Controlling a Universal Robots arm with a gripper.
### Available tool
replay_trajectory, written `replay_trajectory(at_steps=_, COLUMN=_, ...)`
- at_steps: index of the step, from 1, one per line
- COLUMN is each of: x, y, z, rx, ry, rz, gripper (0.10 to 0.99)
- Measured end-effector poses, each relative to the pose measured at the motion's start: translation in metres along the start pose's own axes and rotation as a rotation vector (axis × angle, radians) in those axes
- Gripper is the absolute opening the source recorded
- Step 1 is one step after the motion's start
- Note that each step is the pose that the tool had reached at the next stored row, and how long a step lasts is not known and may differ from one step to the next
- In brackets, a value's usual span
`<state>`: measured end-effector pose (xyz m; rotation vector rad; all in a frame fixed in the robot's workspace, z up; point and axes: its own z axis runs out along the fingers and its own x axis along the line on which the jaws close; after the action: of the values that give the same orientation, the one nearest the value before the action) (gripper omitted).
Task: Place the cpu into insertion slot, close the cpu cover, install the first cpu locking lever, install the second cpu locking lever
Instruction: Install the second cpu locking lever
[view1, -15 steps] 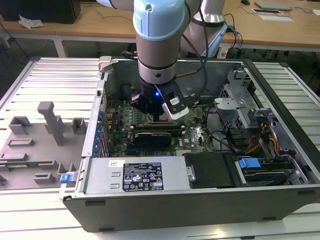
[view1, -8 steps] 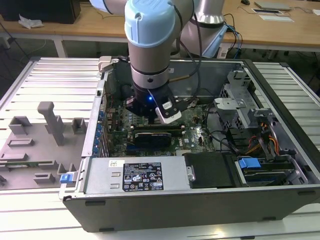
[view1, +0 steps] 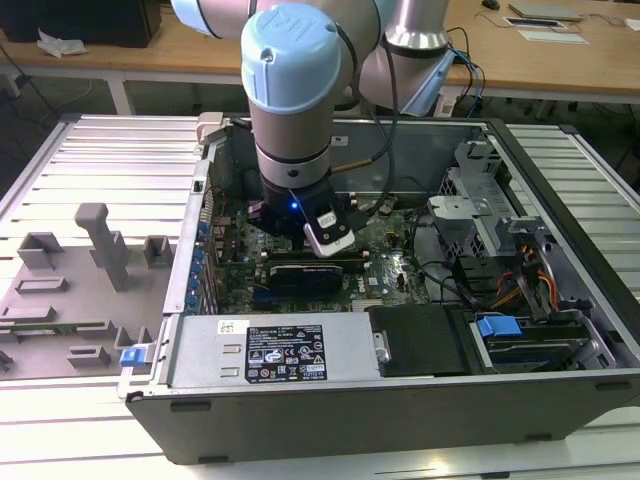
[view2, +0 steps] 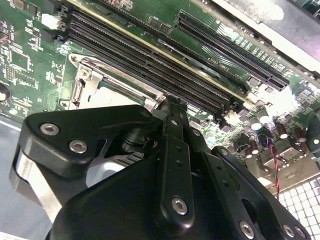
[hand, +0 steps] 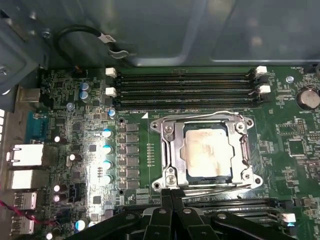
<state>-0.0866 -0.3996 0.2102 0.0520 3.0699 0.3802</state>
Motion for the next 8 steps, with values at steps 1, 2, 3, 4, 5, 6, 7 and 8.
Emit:
replay_trajectory(at_steps=1, x=0.0008, y=-0.0005, z=0.0017, rx=-0.001, ry=0.0, rz=0.0, gripper=0.106)
replay_trajectory(at_steps=2, x=0.0014, y=-0.001, z=0.0037, rx=-0.004, ry=0.0002, rz=0.0, gripper=0.106)
replay_trajectory(at_steps=3, x=0.0018, y=-0.0013, z=0.0047, rx=-0.005, ry=0.0002, rz=0.0, gripper=0.106)
replay_trajectory(at_steps=4, x=0.002, y=-0.0015, z=0.0052, rx=-0.007, ry=0.0003, rz=0.0, gripper=0.106)
replay_trajectory(at_steps=5, x=0.003, y=-0.0016, z=0.0061, rx=-0.01, ry=0.0002, rz=0.001, gripper=0.106)
replay_trajectory(at_steps=6, x=0.0037, y=-0.0017, z=0.0063, rx=-0.012, ry=0.0004, rz=0.001, gripper=0.106)
replay_trajectory(at_steps=7, x=0.0044, y=-0.0018, z=0.0066, rx=-0.013, ry=0.0004, rz=0.001, gripper=0.106)
replay_trajectory(at_steps=8, x=0.005, y=-0.002, z=0.0073, rx=-0.017, ry=0.0005, rz=0.001, gripper=0.106)
